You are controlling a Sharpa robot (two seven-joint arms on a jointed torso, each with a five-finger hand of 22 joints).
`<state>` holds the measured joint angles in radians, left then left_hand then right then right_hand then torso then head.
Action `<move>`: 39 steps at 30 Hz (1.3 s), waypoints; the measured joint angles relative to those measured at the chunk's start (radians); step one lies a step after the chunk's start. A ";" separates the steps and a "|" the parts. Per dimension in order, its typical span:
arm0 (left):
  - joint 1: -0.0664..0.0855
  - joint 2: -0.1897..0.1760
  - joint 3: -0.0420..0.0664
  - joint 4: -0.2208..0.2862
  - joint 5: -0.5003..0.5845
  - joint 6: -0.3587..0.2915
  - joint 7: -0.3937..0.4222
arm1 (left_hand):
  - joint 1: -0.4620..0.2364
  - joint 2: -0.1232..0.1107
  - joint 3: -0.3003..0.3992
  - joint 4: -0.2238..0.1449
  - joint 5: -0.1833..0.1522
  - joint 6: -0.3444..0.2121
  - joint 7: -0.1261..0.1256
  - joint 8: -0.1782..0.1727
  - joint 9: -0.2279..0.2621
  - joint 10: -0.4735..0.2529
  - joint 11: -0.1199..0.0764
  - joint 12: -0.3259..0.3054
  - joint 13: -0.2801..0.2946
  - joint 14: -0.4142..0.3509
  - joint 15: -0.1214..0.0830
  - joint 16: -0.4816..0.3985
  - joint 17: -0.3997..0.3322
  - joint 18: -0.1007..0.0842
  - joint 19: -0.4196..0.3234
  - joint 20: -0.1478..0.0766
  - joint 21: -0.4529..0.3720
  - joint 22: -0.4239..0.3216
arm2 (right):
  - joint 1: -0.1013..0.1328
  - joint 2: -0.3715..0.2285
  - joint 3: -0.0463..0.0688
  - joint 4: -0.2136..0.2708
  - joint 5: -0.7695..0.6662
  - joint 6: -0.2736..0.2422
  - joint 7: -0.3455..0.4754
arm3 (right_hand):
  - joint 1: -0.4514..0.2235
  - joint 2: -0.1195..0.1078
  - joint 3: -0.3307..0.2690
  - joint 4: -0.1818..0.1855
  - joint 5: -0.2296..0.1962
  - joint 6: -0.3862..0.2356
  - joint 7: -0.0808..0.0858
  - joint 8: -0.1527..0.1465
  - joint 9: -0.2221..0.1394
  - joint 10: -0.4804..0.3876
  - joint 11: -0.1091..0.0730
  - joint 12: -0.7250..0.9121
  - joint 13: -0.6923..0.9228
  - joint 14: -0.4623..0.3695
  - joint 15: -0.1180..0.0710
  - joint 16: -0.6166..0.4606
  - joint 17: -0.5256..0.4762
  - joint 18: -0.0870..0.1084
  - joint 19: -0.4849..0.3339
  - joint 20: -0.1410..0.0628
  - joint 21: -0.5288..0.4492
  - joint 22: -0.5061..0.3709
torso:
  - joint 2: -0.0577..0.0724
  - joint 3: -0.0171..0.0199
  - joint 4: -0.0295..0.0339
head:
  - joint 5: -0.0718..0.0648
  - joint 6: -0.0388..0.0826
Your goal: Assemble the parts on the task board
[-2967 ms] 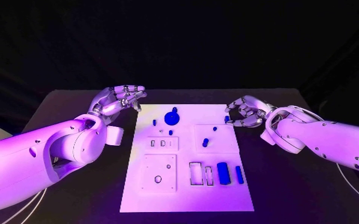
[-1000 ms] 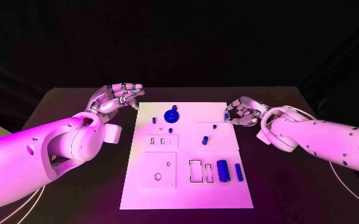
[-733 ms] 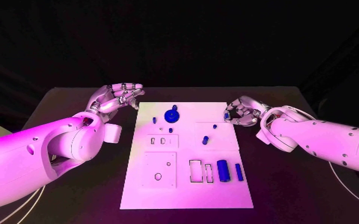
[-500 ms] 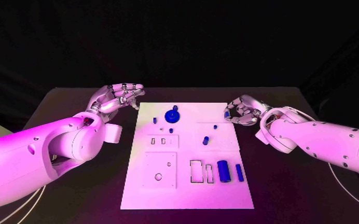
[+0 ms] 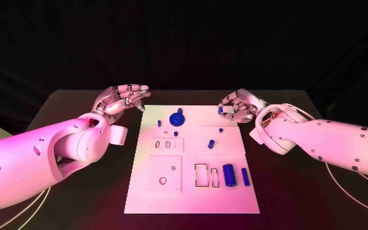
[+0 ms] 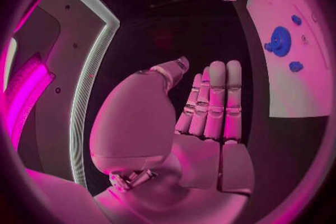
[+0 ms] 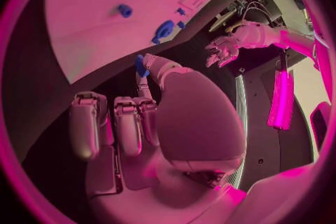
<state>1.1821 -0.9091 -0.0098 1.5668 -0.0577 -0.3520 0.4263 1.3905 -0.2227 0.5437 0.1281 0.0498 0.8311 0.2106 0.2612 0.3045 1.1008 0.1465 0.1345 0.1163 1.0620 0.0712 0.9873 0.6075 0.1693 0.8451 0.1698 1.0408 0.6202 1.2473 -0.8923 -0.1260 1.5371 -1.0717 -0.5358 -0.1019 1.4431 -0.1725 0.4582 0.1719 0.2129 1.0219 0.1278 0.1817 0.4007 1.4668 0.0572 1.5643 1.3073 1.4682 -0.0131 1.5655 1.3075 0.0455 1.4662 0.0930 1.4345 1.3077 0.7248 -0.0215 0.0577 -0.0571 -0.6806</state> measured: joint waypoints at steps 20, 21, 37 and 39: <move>-0.001 0.032 -0.011 -0.026 -0.011 0.004 -0.038 | -0.013 0.013 -0.027 -0.027 0.000 0.019 -0.021 0.038 0.029 0.053 -0.046 0.248 0.153 0.131 -0.035 0.217 0.187 0.000 0.103 -0.026 0.138 0.145 | -0.053 0.233 -0.014 0.082 -0.111 -0.015 -0.202 | -0.024 -0.003 0.007 -0.007 -0.004 0.006 0.002 0.008 0.000 0.000 -0.007 0.000 0.000 0.000 0.000 0.000 0.000 0.000 0.000 0.000 -0.005 0.000 | -0.029 -0.0113 0.0052 | 0.029 -0.034; -0.001 0.033 -0.011 -0.027 -0.013 0.004 -0.041 | -0.017 0.017 -0.028 -0.027 0.000 0.016 -0.024 0.039 0.031 0.033 -0.048 0.296 0.187 0.151 -0.037 0.247 0.229 0.000 0.119 -0.028 0.157 0.170 | -0.057 0.240 -0.014 0.078 -0.116 -0.015 -0.207 | -0.024 -0.003 0.007 -0.007 -0.004 0.006 0.002 0.008 0.000 0.000 -0.007 0.000 0.000 0.000 0.000 0.000 0.000 0.000 0.000 0.000 -0.005 0.000 | -0.029 -0.0115 0.0056 | 0.030 -0.034; -0.001 0.042 -0.012 -0.030 -0.059 0.002 -0.085 | -0.023 0.022 -0.025 -0.013 0.003 0.005 -0.037 0.125 0.065 -0.095 -0.055 0.828 0.517 0.332 -0.042 0.460 0.593 -0.044 0.294 -0.035 0.313 0.410 | -0.111 0.324 -0.023 0.044 -0.237 -0.013 -0.281 | -0.046 -0.015 0.010 -0.004 0.000 0.009 -0.001 0.014 0.000 0.000 -0.007 0.000 0.000 -0.003 -0.003 0.000 0.001 0.000 0.000 0.000 -0.008 0.000 | -0.028 -0.0110 0.0064 | 0.039 -0.042; -0.001 0.042 -0.012 -0.030 -0.064 0.002 -0.089 | -0.025 0.020 -0.025 -0.013 0.003 0.005 -0.038 0.131 0.065 -0.095 -0.055 0.852 0.537 0.339 -0.043 0.464 0.608 -0.047 0.303 -0.033 0.317 0.423 | -0.114 0.329 -0.023 0.039 -0.250 -0.013 -0.288 | -0.046 -0.015 0.010 -0.004 0.000 0.009 -0.001 0.014 0.000 0.000 -0.007 0.000 0.000 -0.003 -0.003 0.000 0.001 0.000 0.000 0.000 -0.008 0.000 | -0.028 -0.0110 0.0064 | 0.040 -0.044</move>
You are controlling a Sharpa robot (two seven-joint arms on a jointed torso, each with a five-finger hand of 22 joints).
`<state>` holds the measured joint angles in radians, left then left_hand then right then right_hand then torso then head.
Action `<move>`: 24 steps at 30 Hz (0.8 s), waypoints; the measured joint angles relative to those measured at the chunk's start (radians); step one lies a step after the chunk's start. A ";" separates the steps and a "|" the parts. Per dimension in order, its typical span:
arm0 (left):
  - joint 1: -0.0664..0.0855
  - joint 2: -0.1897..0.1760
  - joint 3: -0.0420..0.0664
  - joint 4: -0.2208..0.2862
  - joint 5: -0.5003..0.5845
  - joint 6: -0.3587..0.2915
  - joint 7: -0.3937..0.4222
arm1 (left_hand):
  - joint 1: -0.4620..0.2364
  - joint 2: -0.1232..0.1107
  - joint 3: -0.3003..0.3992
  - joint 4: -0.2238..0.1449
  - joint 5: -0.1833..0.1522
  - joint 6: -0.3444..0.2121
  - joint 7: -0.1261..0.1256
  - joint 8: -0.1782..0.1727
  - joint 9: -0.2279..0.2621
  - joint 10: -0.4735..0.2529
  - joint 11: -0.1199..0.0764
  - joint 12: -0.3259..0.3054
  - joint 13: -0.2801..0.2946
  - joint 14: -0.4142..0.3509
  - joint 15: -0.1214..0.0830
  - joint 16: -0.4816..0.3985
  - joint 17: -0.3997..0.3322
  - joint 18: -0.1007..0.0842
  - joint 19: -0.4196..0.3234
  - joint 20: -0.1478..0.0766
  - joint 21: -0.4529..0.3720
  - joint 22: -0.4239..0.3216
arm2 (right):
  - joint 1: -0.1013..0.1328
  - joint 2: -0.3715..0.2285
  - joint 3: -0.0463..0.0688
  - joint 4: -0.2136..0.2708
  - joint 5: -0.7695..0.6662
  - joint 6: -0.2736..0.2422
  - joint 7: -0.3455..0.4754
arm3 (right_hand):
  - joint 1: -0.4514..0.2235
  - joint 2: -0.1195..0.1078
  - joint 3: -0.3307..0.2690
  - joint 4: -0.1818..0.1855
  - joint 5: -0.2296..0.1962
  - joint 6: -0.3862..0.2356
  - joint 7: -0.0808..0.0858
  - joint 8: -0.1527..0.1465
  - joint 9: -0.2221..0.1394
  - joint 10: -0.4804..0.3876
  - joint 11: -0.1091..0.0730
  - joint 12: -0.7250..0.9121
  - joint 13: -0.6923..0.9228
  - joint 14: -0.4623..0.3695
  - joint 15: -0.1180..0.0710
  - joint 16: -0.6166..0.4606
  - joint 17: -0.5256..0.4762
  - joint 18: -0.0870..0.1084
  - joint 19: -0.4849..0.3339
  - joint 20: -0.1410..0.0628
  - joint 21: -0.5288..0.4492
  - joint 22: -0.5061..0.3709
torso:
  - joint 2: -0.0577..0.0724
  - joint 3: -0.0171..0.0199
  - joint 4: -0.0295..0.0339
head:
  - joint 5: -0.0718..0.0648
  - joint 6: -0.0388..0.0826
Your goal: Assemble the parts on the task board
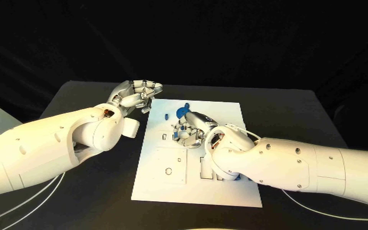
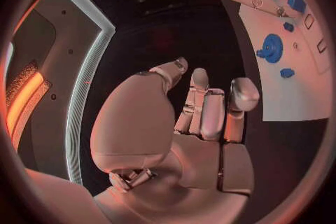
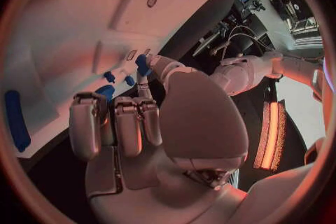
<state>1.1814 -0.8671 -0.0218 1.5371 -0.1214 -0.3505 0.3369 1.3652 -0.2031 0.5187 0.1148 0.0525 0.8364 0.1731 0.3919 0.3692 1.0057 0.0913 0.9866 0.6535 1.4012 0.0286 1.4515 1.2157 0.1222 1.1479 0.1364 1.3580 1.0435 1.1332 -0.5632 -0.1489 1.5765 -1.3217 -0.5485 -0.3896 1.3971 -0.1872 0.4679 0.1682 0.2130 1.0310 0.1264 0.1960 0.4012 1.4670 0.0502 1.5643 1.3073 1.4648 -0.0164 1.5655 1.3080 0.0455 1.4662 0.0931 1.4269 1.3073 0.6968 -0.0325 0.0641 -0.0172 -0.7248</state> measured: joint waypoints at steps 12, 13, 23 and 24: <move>0.000 0.000 0.000 0.000 -0.017 0.000 -0.016 | -0.001 -0.001 0.000 0.000 0.000 -0.003 0.003 0.005 0.001 0.026 0.000 0.060 0.061 0.018 0.000 0.016 0.042 0.000 0.028 -0.001 0.020 0.039 | -0.012 0.011 -0.002 -0.018 -0.042 0.008 -0.024 | -0.009 -0.009 0.000 0.000 0.000 0.000 0.000 0.000 0.014 0.000 0.000 0.000 0.000 0.000 0.000 0.000 0.000 0.000 0.000 0.000 0.000 0.001 | -0.001 0.0002 -0.0002 | 0.005 -0.007; 0.000 -0.001 0.000 0.000 -0.018 0.000 -0.016 | -0.001 -0.001 0.000 0.000 0.000 -0.003 0.004 0.005 0.001 0.026 0.000 0.063 0.064 0.018 0.000 0.019 0.044 0.000 0.032 -0.001 0.020 0.041 | -0.012 0.011 -0.002 -0.020 -0.044 0.010 -0.025 | -0.009 -0.009 0.000 0.000 0.000 0.000 0.000 0.000 0.014 0.000 0.000 0.000 0.000 0.000 0.000 0.000 0.000 0.000 0.000 0.000 0.000 0.001 | -0.001 0.0002 -0.0004 | 0.006 -0.007; 0.000 0.000 0.000 0.000 -0.025 0.000 -0.022 | -0.001 -0.001 0.000 0.000 0.000 -0.003 0.003 0.005 0.001 0.044 0.000 0.092 0.095 0.032 0.000 0.028 0.066 -0.014 0.050 -0.001 0.031 0.062 | -0.013 0.016 -0.002 -0.031 -0.065 0.026 -0.037 | -0.020 -0.009 0.000 0.000 0.000 -0.001 0.000 0.004 0.019 0.000 0.000 0.000 0.000 0.000 0.000 0.000 0.000 0.000 0.000 0.000 0.000 0.001 | -0.001 0.0004 -0.0013 | 0.006 -0.003; 0.000 0.000 0.000 0.000 -0.026 0.000 -0.022 | -0.001 -0.001 0.000 0.000 0.000 -0.003 0.003 0.007 0.001 0.048 0.000 0.098 0.101 0.036 0.000 0.031 0.071 -0.015 0.052 -0.003 0.033 0.066 | -0.013 0.016 -0.002 -0.033 -0.067 0.028 -0.038 | -0.020 -0.009 0.000 0.000 0.000 -0.001 0.000 0.004 0.019 0.000 0.000 0.000 0.000 0.000 0.000 0.000 0.000 0.000 0.000 0.000 0.000 0.001 | -0.001 0.0004 -0.0012 | 0.006 -0.003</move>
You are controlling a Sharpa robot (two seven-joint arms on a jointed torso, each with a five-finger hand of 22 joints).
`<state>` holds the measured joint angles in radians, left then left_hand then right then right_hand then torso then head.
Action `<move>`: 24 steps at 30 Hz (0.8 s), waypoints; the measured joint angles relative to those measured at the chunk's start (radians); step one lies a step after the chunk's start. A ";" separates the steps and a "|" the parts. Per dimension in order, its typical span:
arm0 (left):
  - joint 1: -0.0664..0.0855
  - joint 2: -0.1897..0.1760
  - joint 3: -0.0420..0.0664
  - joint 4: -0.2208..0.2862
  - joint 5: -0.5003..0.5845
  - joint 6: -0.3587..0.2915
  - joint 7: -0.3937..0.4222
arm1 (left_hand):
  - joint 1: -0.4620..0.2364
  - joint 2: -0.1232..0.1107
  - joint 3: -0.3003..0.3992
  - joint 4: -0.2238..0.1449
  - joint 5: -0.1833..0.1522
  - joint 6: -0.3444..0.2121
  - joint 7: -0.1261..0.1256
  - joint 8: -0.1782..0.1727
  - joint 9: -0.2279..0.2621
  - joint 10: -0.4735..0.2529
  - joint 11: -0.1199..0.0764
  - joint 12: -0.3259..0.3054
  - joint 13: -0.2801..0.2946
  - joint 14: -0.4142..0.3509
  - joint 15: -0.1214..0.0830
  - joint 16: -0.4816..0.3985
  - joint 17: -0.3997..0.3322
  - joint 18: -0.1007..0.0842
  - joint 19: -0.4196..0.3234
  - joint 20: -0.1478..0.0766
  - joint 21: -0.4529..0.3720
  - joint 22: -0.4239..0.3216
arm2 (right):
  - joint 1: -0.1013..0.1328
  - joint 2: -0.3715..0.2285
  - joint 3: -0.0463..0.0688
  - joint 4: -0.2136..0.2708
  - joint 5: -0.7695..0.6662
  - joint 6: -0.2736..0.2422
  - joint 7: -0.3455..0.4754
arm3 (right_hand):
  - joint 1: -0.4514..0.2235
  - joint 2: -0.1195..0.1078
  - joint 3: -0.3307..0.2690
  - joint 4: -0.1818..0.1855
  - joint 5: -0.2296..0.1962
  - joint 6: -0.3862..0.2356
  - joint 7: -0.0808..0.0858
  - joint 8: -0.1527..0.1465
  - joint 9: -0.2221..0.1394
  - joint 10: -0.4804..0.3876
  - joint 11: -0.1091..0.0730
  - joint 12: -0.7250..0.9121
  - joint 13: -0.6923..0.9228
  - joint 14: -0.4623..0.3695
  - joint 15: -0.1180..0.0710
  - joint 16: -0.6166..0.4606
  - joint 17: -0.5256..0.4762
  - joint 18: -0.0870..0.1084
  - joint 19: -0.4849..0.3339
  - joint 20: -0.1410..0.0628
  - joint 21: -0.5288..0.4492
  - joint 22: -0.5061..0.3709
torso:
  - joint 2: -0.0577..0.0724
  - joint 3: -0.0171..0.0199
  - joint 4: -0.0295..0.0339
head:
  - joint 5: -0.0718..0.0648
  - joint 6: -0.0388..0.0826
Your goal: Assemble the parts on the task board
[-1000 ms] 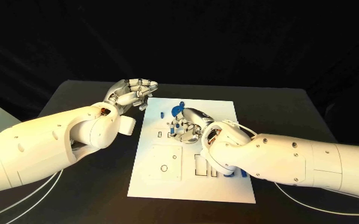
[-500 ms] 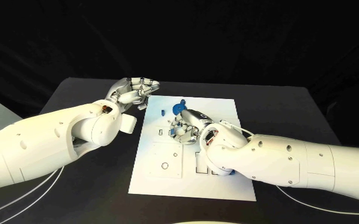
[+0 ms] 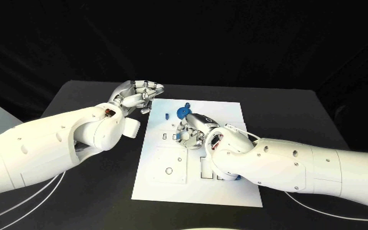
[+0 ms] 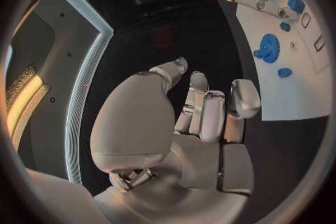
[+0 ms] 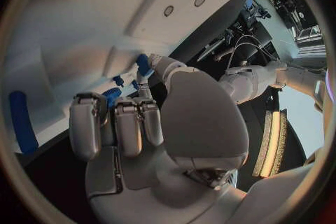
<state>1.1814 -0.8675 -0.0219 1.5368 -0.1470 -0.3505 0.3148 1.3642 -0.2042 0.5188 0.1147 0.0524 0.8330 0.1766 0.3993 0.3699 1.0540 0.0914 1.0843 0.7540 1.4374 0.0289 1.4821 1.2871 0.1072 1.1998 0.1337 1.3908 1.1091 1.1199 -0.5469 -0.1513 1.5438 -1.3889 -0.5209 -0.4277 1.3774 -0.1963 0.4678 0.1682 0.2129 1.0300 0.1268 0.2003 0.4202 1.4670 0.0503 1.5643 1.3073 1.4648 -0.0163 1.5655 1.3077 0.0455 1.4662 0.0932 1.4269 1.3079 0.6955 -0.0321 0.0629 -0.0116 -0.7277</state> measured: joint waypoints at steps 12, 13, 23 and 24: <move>0.000 0.000 0.000 -0.001 -0.009 0.000 -0.004 | -0.004 0.004 0.000 0.000 0.000 0.000 0.000 0.002 0.000 0.024 0.000 0.043 0.046 0.024 0.000 0.019 0.021 0.000 0.016 0.002 0.010 0.021 | 0.000 0.004 0.000 -0.006 -0.016 0.007 -0.006 | -0.009 -0.009 0.000 0.000 0.000 -0.001 0.001 0.000 -0.004 0.000 0.000 0.000 0.000 0.000 0.000 0.000 0.000 0.000 -0.004 -0.004 -0.004 0.000 | 0.000 -0.0003 0.0004 | 0.002 0.005; 0.000 0.000 0.000 -0.001 -0.009 0.000 -0.004 | -0.004 0.004 0.000 0.000 0.000 0.000 0.000 0.002 0.000 0.024 0.000 0.043 0.046 0.024 0.000 0.019 0.021 0.000 0.016 0.002 0.010 0.021 | 0.000 0.004 0.000 -0.007 -0.016 0.007 -0.006 | -0.009 -0.009 0.000 0.000 0.000 -0.001 0.001 0.000 -0.004 0.000 0.000 0.000 0.000 0.000 0.000 0.000 0.000 0.000 -0.004 -0.004 -0.004 0.000 | 0.000 -0.0003 0.0004 | 0.002 0.005; 0.000 0.000 0.000 -0.002 -0.013 0.000 -0.006 | -0.004 0.004 0.000 0.000 0.000 -0.003 -0.003 0.005 0.000 0.042 0.000 0.057 0.061 0.024 0.000 0.023 0.021 0.000 0.022 0.001 0.014 0.026 | 0.000 0.005 0.000 -0.011 -0.023 0.009 -0.007 | -0.036 -0.025 -0.006 0.003 0.018 -0.018 0.003 0.005 -0.002 0.000 0.000 -0.009 0.000 0.000 0.000 0.000 0.000 0.000 -0.004 -0.004 -0.008 0.000 | 0.000 -0.0005 0.0005 | 0.002 0.005; 0.000 0.000 0.000 -0.002 -0.013 0.000 -0.006 | -0.004 0.004 0.000 0.000 0.000 -0.004 -0.004 0.005 0.000 0.042 0.000 0.057 0.062 0.024 0.000 0.023 0.021 0.000 0.023 0.002 0.014 0.026 | 0.000 0.005 0.000 -0.012 -0.024 0.009 -0.007 | -0.038 -0.028 -0.009 0.003 0.018 -0.021 0.004 0.005 -0.002 0.000 0.000 -0.009 0.000 0.000 0.000 0.000 0.000 0.000 -0.004 -0.004 -0.008 0.000 | 0.000 -0.0005 0.0005 | 0.002 0.006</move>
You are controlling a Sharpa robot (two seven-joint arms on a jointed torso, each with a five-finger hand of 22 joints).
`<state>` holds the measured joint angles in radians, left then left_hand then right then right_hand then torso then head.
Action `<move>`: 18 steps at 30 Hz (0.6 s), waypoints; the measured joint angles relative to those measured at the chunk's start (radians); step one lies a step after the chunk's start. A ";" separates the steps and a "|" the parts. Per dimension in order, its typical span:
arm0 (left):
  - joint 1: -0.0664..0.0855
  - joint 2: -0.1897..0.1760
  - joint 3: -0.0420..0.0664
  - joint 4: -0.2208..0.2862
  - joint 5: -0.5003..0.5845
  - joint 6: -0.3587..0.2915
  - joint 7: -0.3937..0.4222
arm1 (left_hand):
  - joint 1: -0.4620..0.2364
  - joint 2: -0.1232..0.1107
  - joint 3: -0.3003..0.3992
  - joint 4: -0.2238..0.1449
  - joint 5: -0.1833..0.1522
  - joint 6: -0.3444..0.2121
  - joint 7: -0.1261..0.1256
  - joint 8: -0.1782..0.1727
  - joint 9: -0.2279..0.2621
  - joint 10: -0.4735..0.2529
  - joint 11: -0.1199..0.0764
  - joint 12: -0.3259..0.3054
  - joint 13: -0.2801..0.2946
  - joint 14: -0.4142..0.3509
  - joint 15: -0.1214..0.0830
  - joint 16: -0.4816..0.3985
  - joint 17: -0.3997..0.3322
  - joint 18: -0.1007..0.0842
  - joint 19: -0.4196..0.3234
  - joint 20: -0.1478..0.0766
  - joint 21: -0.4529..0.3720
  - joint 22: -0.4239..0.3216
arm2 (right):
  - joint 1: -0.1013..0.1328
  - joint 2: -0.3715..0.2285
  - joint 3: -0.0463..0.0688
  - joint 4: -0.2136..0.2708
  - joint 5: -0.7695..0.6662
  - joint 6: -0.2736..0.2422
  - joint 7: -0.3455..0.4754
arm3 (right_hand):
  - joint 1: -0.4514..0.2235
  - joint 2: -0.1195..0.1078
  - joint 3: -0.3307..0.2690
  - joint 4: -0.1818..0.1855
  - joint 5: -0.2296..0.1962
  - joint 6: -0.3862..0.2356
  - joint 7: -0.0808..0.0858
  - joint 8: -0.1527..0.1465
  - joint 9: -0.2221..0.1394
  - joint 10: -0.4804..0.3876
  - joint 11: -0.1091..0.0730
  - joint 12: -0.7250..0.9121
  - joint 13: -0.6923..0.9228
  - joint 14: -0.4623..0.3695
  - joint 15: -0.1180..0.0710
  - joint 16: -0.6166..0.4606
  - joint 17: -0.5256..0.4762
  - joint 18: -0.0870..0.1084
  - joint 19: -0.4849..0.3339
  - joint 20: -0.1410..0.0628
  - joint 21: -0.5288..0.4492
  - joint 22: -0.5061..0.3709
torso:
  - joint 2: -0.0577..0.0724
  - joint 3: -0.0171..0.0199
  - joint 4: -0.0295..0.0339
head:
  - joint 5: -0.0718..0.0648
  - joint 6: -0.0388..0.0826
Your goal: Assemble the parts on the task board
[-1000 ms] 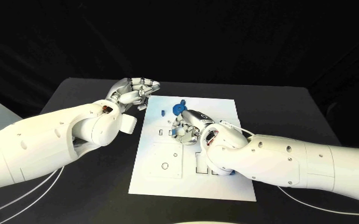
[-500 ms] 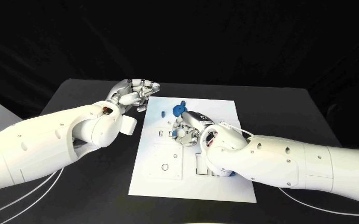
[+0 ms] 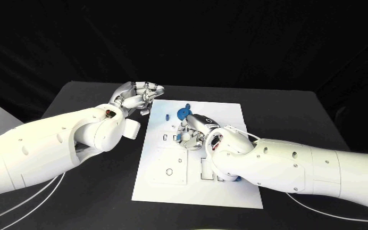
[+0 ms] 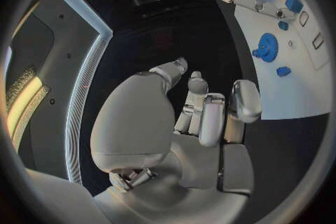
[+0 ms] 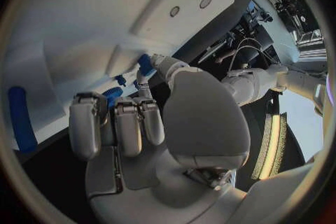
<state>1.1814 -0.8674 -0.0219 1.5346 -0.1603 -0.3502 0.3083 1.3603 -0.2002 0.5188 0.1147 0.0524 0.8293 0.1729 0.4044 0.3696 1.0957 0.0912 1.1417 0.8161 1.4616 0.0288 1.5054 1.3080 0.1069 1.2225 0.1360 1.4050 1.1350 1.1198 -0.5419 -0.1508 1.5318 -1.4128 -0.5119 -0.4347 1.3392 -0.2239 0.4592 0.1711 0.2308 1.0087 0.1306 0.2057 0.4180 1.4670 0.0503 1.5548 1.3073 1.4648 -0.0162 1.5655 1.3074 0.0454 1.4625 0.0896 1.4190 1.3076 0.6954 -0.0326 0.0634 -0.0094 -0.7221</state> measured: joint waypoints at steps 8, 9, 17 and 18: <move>0.000 0.000 0.000 -0.001 -0.001 0.000 -0.001 | 0.000 0.000 0.000 0.000 0.000 0.000 0.000 0.000 0.000 0.000 0.000 0.005 0.006 0.000 0.000 0.005 0.000 0.000 0.000 0.000 0.000 0.002 | 0.000 0.000 -0.001 -0.002 -0.002 0.001 -0.001 | -0.006 -0.006 -0.007 0.000 0.000 -0.021 0.007 -0.011 -0.005 0.000 0.000 -0.010 0.000 0.000 0.000 0.000 0.000 0.000 0.000 0.000 -0.006 0.000 | 0.000 -0.0001 -0.0005 | 0.001 0.001; 0.000 0.000 0.000 -0.001 -0.002 0.000 -0.001 | 0.000 0.000 0.000 0.000 0.000 0.000 0.000 0.000 0.000 0.000 0.000 0.005 0.007 0.000 0.000 0.005 0.000 0.000 0.000 0.000 0.000 0.003 | 0.000 0.000 -0.001 -0.002 -0.002 0.001 -0.001 | -0.012 -0.012 -0.014 0.002 0.000 -0.024 0.010 -0.011 -0.006 0.000 0.000 -0.014 0.000 0.000 0.000 0.000 0.000 0.000 0.000 0.000 -0.010 0.000 | 0.000 0.0000 -0.0006 | 0.001 0.002; 0.000 0.000 0.000 -0.002 -0.002 0.000 -0.002 | 0.000 0.000 0.000 0.000 0.000 0.000 0.000 0.000 0.000 0.000 0.000 0.005 0.008 0.000 0.000 0.005 0.000 0.000 0.003 -0.004 0.004 0.005 | -0.001 0.001 -0.001 -0.003 -0.001 0.003 0.001 | -0.022 -0.022 -0.047 0.008 -0.008 -0.058 0.018 -0.029 -0.015 -0.002 0.009 -0.030 0.000 0.003 0.004 0.000 0.000 0.000 0.004 0.004 -0.017 0.000 | 0.000 -0.0001 -0.0006 | 0.001 0.004; 0.000 0.000 0.000 -0.002 -0.003 0.000 -0.002 | 0.000 0.000 0.000 0.000 0.000 0.000 0.000 0.000 0.000 0.006 0.002 0.011 0.012 0.000 0.000 0.005 0.000 0.000 0.003 -0.004 0.004 0.007 | -0.001 0.001 -0.001 -0.003 0.000 0.003 0.002 | -0.022 -0.022 -0.054 0.010 -0.012 -0.065 0.021 -0.032 -0.017 -0.002 0.013 -0.030 0.000 0.000 0.007 0.000 0.000 0.000 0.004 0.004 -0.020 0.000 | 0.000 -0.0001 -0.0006 | 0.001 0.004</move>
<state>1.1814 -0.8678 -0.0220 1.5325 -0.1629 -0.3502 0.3062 1.3603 -0.2002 0.5188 0.1147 0.0524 0.8293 0.1729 0.4043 0.3694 1.1019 0.0928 1.1526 0.8284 1.4616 0.0289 1.5101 1.3078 0.1069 1.2260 0.1324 1.4087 1.1416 1.1192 -0.5408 -0.1517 1.5283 -1.4131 -0.5088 -0.4332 1.3170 -0.2461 0.4054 0.1808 0.2189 0.9435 0.1512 0.1734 0.4015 1.4653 0.0635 1.5244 1.3073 1.4648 -0.0090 1.5655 1.3073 0.0454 1.4664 0.0934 1.3991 1.3074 0.6951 -0.0327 0.0628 -0.0081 -0.7181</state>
